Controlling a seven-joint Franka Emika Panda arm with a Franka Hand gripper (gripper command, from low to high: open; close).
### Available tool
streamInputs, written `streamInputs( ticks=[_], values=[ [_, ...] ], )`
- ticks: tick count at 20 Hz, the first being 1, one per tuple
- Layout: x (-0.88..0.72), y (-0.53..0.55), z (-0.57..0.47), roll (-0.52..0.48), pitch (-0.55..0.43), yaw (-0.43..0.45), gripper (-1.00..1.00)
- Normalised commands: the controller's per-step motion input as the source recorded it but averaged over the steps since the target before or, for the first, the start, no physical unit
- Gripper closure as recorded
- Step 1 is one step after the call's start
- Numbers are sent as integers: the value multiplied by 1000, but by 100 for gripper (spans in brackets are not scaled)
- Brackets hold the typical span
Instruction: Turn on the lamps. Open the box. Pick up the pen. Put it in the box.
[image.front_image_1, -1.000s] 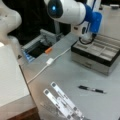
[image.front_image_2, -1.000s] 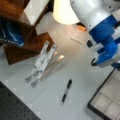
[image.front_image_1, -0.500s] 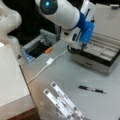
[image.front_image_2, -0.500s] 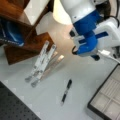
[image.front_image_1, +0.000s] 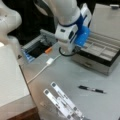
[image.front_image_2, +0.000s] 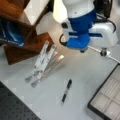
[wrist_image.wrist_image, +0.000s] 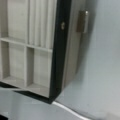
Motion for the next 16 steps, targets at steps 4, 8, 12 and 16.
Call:
streamInputs(
  ticks=[4, 8, 12, 16],
  values=[
    [79, -312, -106, -348, 13, 69, -100],
    [39, -234, -141, -300, -56, 166, -100],
    [28, -164, -166, -263, -93, 230, -100],
    [80, -98, -222, -287, -148, 119, -100]
  ],
)
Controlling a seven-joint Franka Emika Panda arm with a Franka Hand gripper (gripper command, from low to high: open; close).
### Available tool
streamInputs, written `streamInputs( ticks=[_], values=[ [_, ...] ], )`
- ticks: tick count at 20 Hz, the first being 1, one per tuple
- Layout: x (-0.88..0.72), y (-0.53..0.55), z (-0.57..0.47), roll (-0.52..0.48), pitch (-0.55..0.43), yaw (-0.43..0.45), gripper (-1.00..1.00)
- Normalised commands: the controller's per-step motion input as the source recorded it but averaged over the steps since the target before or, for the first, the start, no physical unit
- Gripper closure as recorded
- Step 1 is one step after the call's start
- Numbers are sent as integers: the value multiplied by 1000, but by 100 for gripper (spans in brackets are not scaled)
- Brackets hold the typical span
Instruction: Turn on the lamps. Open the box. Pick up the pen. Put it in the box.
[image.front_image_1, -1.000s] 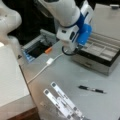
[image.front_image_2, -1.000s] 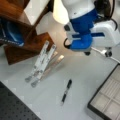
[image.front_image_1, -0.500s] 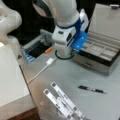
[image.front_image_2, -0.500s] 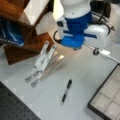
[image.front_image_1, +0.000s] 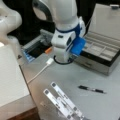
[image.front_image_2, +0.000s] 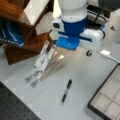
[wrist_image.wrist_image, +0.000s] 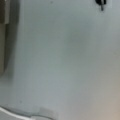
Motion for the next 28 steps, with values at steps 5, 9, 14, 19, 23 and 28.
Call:
streamInputs(
  ticks=[5, 9, 14, 19, 23, 28],
  values=[
    [124, 22, -169, -239, -141, 53, -100],
    [183, 134, -133, -235, -112, 78, -100],
    [236, 161, -103, -215, -85, 135, -100],
    [232, 96, -26, -196, 13, 249, -100],
    [264, 30, 34, -162, 86, 389, -100],
    [334, 2, 5, -137, 89, 375, -100]
  ],
)
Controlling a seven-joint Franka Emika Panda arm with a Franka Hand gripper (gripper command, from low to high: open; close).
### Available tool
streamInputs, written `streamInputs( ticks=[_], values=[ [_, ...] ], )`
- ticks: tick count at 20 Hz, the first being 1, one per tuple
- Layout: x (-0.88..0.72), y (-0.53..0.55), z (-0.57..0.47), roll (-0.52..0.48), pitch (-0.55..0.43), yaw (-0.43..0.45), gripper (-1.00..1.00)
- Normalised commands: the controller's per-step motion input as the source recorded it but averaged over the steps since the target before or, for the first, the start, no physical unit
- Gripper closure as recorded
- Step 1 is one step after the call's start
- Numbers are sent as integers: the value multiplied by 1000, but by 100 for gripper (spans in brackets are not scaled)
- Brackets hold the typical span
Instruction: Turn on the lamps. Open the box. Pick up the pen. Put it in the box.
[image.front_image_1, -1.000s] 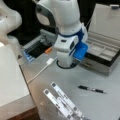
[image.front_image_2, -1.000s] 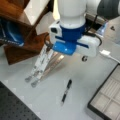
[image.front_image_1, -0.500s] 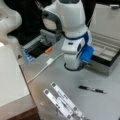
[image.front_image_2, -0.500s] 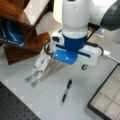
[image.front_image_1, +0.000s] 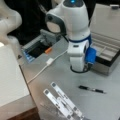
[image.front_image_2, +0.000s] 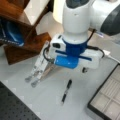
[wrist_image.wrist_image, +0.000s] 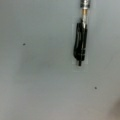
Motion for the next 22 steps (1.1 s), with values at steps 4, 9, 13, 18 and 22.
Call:
streamInputs(
  ticks=[4, 9, 13, 18, 22],
  values=[
    [336, 0, 1, -119, 68, 252, -100],
    [310, -36, 57, -155, 72, 250, -100],
    [336, -76, 54, -225, 188, 368, -100],
    [407, -112, 88, -209, 236, 423, -100],
    [432, -103, 72, -148, 198, 340, -100]
  ],
)
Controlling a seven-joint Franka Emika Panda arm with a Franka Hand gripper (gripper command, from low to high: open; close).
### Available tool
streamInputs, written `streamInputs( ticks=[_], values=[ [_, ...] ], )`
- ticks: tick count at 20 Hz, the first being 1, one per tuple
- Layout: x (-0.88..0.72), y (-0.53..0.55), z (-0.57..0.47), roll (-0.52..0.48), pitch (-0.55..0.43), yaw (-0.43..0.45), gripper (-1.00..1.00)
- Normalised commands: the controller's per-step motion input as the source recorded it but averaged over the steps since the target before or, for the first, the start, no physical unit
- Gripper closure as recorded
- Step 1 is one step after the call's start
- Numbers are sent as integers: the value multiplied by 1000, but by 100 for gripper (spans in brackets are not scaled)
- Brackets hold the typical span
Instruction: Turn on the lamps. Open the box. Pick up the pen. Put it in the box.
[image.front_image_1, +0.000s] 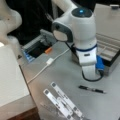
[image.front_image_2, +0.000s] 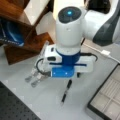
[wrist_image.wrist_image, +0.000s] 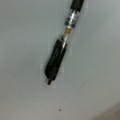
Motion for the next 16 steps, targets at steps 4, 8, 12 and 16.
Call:
streamInputs(
  ticks=[4, 8, 12, 16],
  values=[
    [357, -47, 91, -100, 216, 239, -100],
    [321, -24, 28, -40, 256, 226, -100],
    [349, -19, -8, 29, 279, 188, -100],
    [400, -36, 5, 67, 281, 142, -100]
  ],
)
